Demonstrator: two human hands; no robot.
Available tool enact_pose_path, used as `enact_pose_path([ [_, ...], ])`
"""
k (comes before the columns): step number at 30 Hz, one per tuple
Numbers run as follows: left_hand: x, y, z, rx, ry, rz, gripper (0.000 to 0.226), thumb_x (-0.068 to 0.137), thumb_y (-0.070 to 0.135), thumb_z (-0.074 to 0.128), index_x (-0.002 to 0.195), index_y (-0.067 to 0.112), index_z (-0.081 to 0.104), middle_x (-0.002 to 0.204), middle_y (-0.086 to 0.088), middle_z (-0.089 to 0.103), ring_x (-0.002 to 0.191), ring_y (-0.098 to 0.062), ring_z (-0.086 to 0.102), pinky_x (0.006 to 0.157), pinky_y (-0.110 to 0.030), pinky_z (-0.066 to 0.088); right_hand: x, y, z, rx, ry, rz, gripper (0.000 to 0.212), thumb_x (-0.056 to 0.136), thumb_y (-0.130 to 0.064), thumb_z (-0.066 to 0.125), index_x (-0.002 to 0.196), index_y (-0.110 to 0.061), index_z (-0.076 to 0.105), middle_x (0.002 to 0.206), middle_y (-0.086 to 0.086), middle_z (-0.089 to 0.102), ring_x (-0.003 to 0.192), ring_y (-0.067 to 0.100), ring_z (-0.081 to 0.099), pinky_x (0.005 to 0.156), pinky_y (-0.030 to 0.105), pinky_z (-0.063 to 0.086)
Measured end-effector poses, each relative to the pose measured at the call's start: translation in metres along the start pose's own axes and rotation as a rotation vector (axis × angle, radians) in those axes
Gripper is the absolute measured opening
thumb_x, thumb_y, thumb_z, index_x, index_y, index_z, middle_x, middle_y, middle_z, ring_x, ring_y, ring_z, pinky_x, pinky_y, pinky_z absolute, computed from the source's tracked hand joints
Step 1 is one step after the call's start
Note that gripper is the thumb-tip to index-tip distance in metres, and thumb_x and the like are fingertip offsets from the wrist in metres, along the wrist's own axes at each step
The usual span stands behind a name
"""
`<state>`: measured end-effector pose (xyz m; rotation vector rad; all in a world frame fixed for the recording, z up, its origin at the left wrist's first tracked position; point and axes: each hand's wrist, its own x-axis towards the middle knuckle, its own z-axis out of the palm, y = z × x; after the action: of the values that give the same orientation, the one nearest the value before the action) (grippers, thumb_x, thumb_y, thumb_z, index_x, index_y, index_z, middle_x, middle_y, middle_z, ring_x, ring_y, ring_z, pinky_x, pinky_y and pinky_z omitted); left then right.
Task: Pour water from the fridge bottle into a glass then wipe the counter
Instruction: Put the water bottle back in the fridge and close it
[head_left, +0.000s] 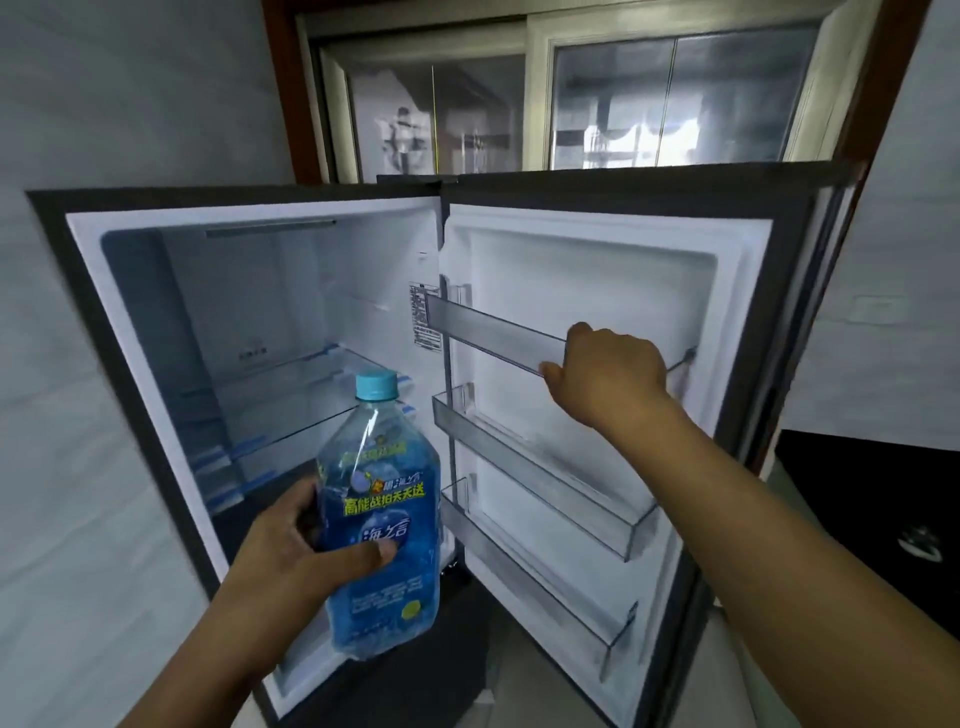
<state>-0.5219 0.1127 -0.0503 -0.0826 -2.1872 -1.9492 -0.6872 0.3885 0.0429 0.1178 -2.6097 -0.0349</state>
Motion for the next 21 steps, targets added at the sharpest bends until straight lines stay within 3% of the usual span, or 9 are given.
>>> enact_pose_path([
  [4,0.041,-0.024,-0.016,0.002,0.003,-0.025,0.064,0.041,0.027,0.094,0.101,0.026,0.073,0.1,-0.003,0.081,0.09,-0.021,0.078,0.065,-0.021,0.061,0.035,-0.018,0.022,0.045,0.0,-0.036,0.054,0.096,-0.06,0.043,0.114,-0.01,0.053,0.103,0.01,0.062,0.09,0.031,0.061,0.064,0.034,0.036],
  [6,0.063,-0.035,-0.026,0.003,0.003,-0.022,0.062,0.036,0.031,0.098,0.092,0.036,0.074,0.099,-0.001,0.081,0.088,-0.018,0.079,0.064,-0.022,0.061,0.055,-0.032,0.033,0.076,0.031,-0.074,0.058,0.094,-0.064,0.042,0.114,-0.01,0.054,0.106,0.011,0.06,0.092,0.031,0.061,0.065,0.034,0.039],
  [9,0.105,-0.049,-0.053,-0.03,0.003,0.014,0.069,0.03,0.039,0.103,0.093,0.039,0.074,0.1,-0.001,0.081,0.088,-0.018,0.079,0.067,-0.025,0.061,0.094,-0.059,0.051,0.13,0.052,-0.144,0.056,0.094,-0.065,0.042,0.107,-0.011,0.054,0.099,0.009,0.062,0.087,0.03,0.062,0.064,0.035,0.042],
  [12,0.152,-0.056,-0.077,-0.055,0.015,0.038,0.076,0.028,0.047,0.103,0.097,0.034,0.074,0.101,-0.006,0.08,0.091,-0.023,0.079,0.069,-0.026,0.061,0.129,-0.085,0.066,0.182,0.077,-0.183,0.047,0.094,-0.062,0.044,0.09,-0.016,0.049,0.078,0.001,0.053,0.076,0.028,0.061,0.058,0.032,0.038],
  [14,0.186,-0.06,-0.094,-0.077,0.04,0.039,0.073,0.032,0.043,0.104,0.097,0.031,0.073,0.102,-0.008,0.08,0.091,-0.026,0.078,0.069,-0.03,0.062,0.146,-0.098,0.078,0.164,0.121,-0.169,0.047,0.094,-0.064,0.043,0.081,-0.019,0.044,0.067,-0.004,0.044,0.068,0.027,0.06,0.054,0.03,0.033],
  [18,0.259,-0.069,-0.105,-0.094,0.151,0.063,0.061,0.043,0.028,0.096,0.097,0.027,0.07,0.096,0.005,0.08,0.081,-0.012,0.078,0.06,-0.022,0.06,0.156,-0.106,0.099,0.053,0.247,-0.137,0.056,0.088,-0.074,0.034,0.074,-0.021,0.04,0.058,-0.009,0.037,0.051,0.021,0.052,0.046,0.025,0.029],
  [21,0.312,-0.081,-0.096,-0.094,0.239,0.06,0.055,0.058,0.009,0.095,0.101,0.024,0.065,0.094,0.006,0.079,0.08,-0.009,0.077,0.061,-0.025,0.061,0.163,-0.103,0.103,0.121,0.243,-0.047,0.071,0.082,-0.086,0.02,0.069,-0.021,0.047,0.055,-0.009,0.047,0.047,0.014,0.048,0.049,0.027,0.044],
])
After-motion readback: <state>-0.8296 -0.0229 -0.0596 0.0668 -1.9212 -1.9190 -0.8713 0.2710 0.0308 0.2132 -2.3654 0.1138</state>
